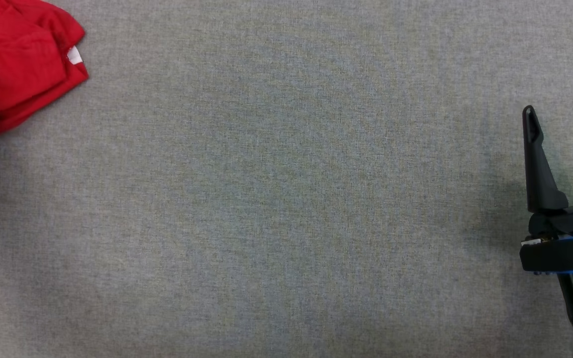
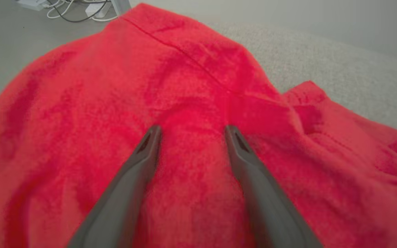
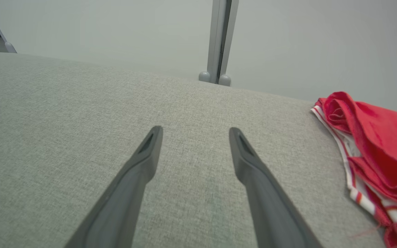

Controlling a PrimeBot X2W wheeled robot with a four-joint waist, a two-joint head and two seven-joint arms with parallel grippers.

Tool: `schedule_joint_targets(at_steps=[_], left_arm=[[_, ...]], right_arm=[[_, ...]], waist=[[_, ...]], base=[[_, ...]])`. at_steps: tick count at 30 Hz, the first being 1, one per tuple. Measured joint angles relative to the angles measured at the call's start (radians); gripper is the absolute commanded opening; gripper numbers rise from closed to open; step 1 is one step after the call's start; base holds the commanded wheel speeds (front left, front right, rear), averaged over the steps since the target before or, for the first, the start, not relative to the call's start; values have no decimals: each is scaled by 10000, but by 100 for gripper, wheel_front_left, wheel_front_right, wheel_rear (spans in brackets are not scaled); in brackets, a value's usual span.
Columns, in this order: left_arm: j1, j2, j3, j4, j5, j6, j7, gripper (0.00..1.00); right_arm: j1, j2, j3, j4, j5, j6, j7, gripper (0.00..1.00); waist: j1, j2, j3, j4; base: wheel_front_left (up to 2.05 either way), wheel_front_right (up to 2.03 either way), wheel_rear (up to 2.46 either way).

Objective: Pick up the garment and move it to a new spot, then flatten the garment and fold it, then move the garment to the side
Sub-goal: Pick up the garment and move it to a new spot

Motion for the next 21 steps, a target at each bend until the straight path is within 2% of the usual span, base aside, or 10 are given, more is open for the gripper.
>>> schedule_joint_targets(at_steps=[7,8,9,13,21], left_arm=[[-372,-153,12,754,-410,-102,1170,100],[-408,-132,-17,832,-412,-161,1306,45],[-451,-123,-21,888,-431,-182,1365,0],[-452,-102,-84,1028,-430,-196,1287,0],[-571,86,-134,786,-265,-374,-119,0]], right_arm=[[-47,0,23,0,-27,0,42,100],[-51,-2,33,13,-27,0,42,100],[-63,-6,42,33,-25,0,44,100],[-122,4,71,151,-19,0,29,100],[-118,194,138,686,132,0,-326,100]], waist=[[-3,0,-60,6],[-3,0,-77,-6],[-3,0,-102,-19],[-2,0,-248,-86],[-2,0,-904,-339]], base=[[0,0,0],[0,0,0],[0,0,0],[0,0,0],[0,0,0]])
